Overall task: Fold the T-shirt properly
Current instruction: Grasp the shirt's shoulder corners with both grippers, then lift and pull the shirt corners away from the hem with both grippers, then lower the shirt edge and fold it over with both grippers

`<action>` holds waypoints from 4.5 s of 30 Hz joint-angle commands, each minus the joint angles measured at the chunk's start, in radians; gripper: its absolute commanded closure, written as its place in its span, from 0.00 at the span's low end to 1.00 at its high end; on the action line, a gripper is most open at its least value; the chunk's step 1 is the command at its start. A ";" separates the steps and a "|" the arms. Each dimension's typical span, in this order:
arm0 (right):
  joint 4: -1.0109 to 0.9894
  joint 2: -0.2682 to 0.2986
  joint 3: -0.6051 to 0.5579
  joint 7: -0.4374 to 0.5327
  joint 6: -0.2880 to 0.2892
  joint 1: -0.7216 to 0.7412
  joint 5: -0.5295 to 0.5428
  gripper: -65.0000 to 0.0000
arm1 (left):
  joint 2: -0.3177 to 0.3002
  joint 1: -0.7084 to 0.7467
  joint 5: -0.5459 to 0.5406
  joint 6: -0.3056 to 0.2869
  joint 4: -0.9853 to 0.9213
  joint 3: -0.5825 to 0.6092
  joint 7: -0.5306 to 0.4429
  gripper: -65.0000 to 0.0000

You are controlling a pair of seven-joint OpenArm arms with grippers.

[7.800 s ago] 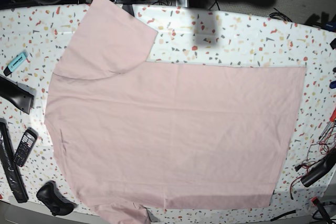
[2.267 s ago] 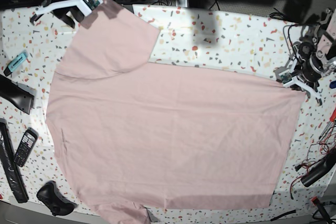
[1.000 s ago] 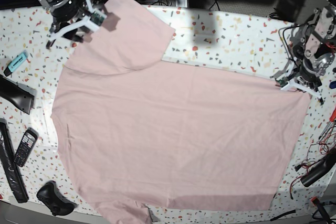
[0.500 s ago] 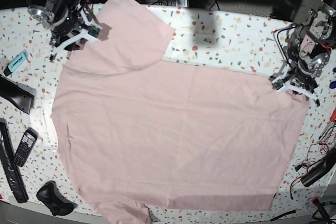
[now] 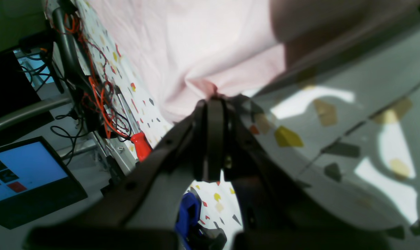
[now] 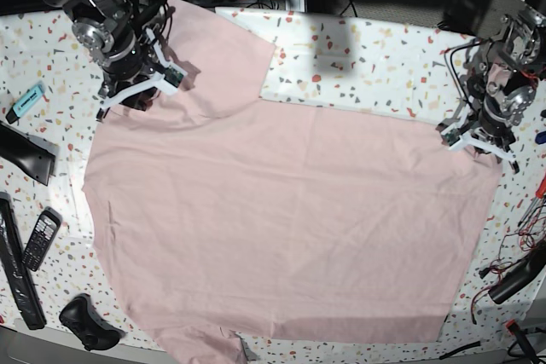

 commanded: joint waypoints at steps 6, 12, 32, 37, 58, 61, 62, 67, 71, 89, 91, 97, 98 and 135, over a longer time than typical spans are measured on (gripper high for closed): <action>0.006 0.011 0.001 0.002 0.020 0.005 0.010 0.68 | 0.013 0.012 -0.064 -0.087 -0.005 0.014 -0.037 1.00; -0.016 0.011 0.001 -0.027 0.060 0.029 0.059 0.81 | 0.013 0.012 -0.084 -0.087 -0.005 0.014 -0.037 1.00; 0.161 0.075 0.166 -0.054 -0.036 -0.185 0.059 1.00 | -0.100 0.121 -0.341 -0.011 0.158 0.011 0.092 1.00; 0.245 0.075 0.299 -0.052 -0.036 -0.338 0.087 1.00 | -0.120 0.248 -0.295 0.080 0.253 -0.021 0.113 1.00; 0.321 0.056 0.410 -0.058 -0.037 -0.655 0.046 1.00 | -0.073 0.742 -0.296 0.116 0.454 -0.434 0.102 1.00; 0.322 0.056 0.410 -0.065 -0.040 -0.663 0.038 1.00 | -0.073 0.743 -0.278 0.116 0.454 -0.434 0.100 1.00; 0.322 0.056 0.410 -0.065 -0.045 -0.663 0.029 1.00 | -0.073 0.743 -0.261 0.116 0.454 -0.434 0.095 1.00; 0.370 0.062 0.422 -0.061 -0.143 -0.660 0.021 1.00 | -0.073 0.721 -0.203 0.121 0.456 -0.434 0.093 1.00; 0.410 0.061 0.468 -0.054 -0.177 -0.614 0.082 1.00 | -0.073 0.683 -0.203 0.184 0.477 -0.434 0.094 1.00; 0.396 -0.025 0.520 -0.056 -0.177 -0.388 0.276 1.00 | -0.073 0.380 -0.319 0.229 0.550 -0.434 0.093 1.00; 0.396 -0.039 0.520 -0.056 -0.177 -0.372 0.277 1.00 | -0.073 0.369 -0.319 0.229 0.550 -0.434 0.090 1.00; 0.355 -0.072 0.520 -0.056 -0.177 -0.330 0.291 1.00 | -0.073 0.361 -0.305 0.229 0.550 -0.434 0.097 1.00; 0.341 -0.073 0.520 -0.056 -0.177 -0.323 0.291 1.00 | -0.073 0.361 -0.298 0.229 0.550 -0.434 0.113 1.00; 0.317 -0.071 0.520 -0.068 -0.176 -0.316 0.291 1.00 | -0.291 0.809 -0.103 0.354 0.780 -0.434 0.340 1.00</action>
